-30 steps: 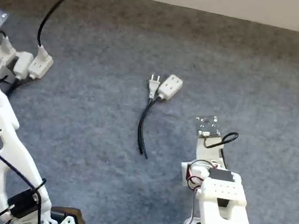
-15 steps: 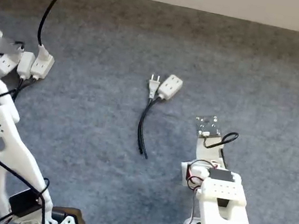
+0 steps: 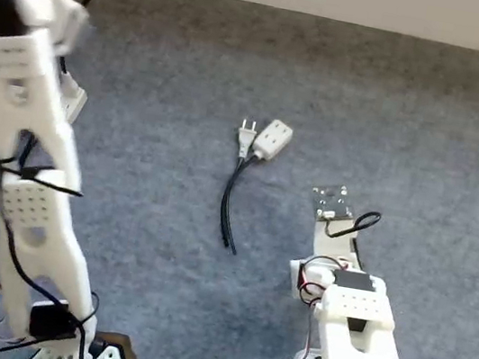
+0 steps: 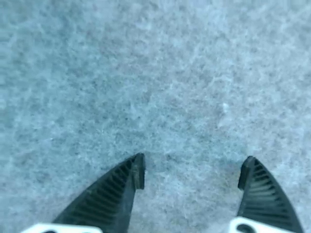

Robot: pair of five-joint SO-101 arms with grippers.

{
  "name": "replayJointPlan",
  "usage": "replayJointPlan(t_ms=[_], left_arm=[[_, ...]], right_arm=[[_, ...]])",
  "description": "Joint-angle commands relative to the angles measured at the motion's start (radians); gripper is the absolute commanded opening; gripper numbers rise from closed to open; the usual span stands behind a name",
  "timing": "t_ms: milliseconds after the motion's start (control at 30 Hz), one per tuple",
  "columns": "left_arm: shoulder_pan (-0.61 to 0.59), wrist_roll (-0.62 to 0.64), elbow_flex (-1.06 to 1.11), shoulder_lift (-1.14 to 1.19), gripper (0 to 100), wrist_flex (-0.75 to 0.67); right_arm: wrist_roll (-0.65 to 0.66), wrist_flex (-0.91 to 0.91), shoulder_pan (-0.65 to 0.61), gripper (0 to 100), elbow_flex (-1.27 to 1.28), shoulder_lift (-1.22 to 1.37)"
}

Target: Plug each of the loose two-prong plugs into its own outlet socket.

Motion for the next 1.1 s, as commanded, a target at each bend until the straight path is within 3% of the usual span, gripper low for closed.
replayJointPlan(t_ms=[0, 167, 300, 600, 800, 1067], left_arm=[[0.163, 0.025, 0.117, -0.041, 24, 0.009], [0.381, 0.023, 0.249, -0.039, 24, -0.008], [0.487, 0.023, 0.255, -0.038, 24, -0.092], [0.598, -0.009, 0.312, 0.162, 24, -0.304], [0.661, -0.063, 0.311, 0.245, 24, -0.334], [0.659, -0.058, 0.317, 0.274, 24, -0.382]], right_arm=[[0.009, -0.01, -0.008, 31.0, -0.001, -0.015], [0.006, -0.008, 0.062, 31.0, -0.007, -0.015], [-0.049, -0.008, 0.107, 31.0, -0.008, -0.025], [-0.12, -0.005, 0.2, 31.0, -0.058, -0.025], [-0.118, 0.016, 0.196, 31.0, -0.056, -0.045], [-0.115, 0.019, 0.14, 31.0, 0.073, -0.311]])
